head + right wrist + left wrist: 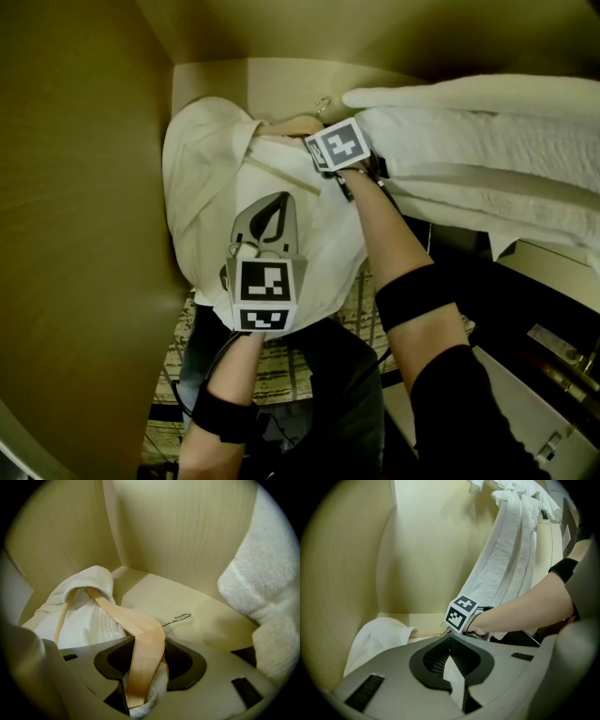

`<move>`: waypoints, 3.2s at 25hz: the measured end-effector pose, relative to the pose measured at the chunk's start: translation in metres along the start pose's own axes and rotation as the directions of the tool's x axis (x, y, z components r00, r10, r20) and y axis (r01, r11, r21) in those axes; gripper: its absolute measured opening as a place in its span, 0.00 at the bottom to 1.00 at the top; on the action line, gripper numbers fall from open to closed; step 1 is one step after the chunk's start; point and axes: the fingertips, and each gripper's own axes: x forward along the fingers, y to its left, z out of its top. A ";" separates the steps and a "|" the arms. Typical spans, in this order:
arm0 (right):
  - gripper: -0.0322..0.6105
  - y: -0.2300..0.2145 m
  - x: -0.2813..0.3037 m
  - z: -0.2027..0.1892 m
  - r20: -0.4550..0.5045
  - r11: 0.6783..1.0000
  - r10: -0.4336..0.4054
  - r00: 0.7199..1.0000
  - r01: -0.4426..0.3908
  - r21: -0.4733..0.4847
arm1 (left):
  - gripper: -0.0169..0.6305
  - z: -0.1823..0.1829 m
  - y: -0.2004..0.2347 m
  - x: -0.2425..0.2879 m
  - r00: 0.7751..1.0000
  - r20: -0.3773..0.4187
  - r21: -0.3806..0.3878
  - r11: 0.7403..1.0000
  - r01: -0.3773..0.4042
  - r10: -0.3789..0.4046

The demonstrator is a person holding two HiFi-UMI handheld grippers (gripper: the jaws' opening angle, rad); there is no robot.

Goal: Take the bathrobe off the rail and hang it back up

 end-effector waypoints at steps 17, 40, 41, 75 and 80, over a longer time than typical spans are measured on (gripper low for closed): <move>0.38 0.023 -0.081 0.031 0.275 0.964 -0.194 0.942 0.235 -0.125 | 0.03 0.010 -0.005 -0.042 0.999 0.004 -0.026 0.998 -0.051 0.051; 0.37 0.102 -0.388 0.074 0.699 0.791 -0.371 0.612 0.602 -0.108 | 0.03 0.130 -0.072 -0.195 0.984 0.135 0.021 0.993 -0.120 0.116; 0.37 0.106 -0.399 0.076 0.709 0.784 -0.373 0.598 0.612 -0.103 | 0.03 0.136 -0.075 -0.202 0.983 0.145 0.031 0.992 -0.121 0.115; 0.37 0.140 -0.856 0.188 0.954 0.522 -0.295 0.056 0.845 0.112 | 0.03 0.424 -0.191 -0.402 0.817 0.577 0.224 0.965 -0.140 -0.016; 0.37 0.140 -0.919 0.204 0.964 0.485 -0.265 -0.027 0.860 0.158 | 0.03 0.480 -0.214 -0.439 0.760 0.649 0.248 0.956 -0.155 -0.045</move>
